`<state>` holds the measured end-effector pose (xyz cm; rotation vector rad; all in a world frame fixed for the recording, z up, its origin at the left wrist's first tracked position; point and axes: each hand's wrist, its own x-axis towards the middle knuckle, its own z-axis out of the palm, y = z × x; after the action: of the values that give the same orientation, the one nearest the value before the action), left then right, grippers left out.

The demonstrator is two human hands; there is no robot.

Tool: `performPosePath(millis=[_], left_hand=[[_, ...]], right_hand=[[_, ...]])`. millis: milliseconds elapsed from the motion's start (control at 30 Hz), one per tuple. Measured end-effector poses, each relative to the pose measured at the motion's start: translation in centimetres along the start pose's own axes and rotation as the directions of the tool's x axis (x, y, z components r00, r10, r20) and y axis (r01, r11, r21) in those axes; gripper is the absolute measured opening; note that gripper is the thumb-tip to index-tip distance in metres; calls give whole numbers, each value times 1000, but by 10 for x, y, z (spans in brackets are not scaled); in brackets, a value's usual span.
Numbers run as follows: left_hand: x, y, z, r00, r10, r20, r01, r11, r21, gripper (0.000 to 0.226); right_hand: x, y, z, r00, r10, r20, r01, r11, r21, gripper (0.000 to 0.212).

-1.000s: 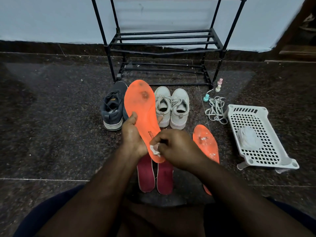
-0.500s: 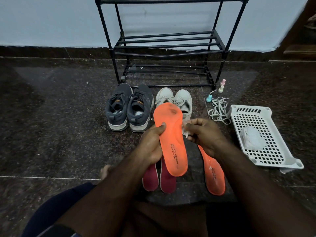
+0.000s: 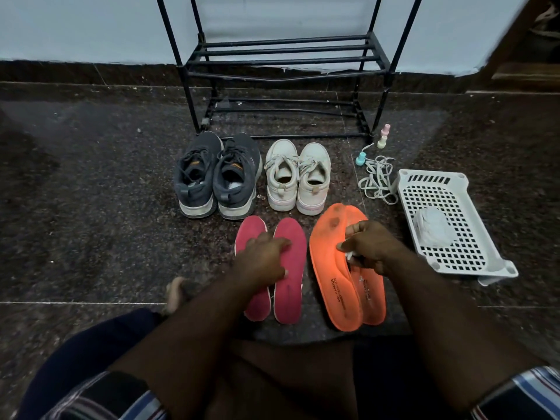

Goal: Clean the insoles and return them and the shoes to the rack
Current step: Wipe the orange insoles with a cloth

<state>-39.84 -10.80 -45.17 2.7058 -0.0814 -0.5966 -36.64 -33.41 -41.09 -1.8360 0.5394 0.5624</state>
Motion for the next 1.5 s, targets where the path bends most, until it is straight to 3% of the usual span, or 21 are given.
performPosePath(millis=[200, 567, 833, 933, 1133, 1200, 1300, 1500], left_hand=[[-14, 8, 15, 998, -17, 61, 4, 978, 209, 82], [-15, -4, 17, 994, -95, 63, 77, 967, 244, 73], [-18, -8, 17, 990, -124, 64, 105, 966, 238, 73], [-19, -8, 15, 992, -117, 39, 104, 964, 244, 76], [-19, -6, 12, 995, -89, 37, 79, 973, 218, 65], [-19, -6, 14, 996, -69, 48, 57, 974, 220, 60], [-18, -5, 17, 995, -60, 81, 41, 974, 223, 56], [-17, -6, 20, 989, -60, 136, 23, 966, 257, 54]], right_hand=[[10, 16, 5, 999, -4, -54, -11, 963, -269, 25], [30, 26, 29, 999, 27, -32, -35, 960, -277, 16], [30, 25, 28, 1000, 20, 13, -13, 905, -426, 16], [32, 21, 23, 1000, -27, -10, 21, 924, -383, 16], [28, 7, 36, 956, -292, 4, 289, 944, -156, 10], [25, 1, 54, 908, -413, 64, 416, 877, -240, 21], [25, -3, 85, 777, -606, 171, 599, 627, -499, 18], [53, 18, 117, 649, -569, 506, 677, 128, -725, 22]])
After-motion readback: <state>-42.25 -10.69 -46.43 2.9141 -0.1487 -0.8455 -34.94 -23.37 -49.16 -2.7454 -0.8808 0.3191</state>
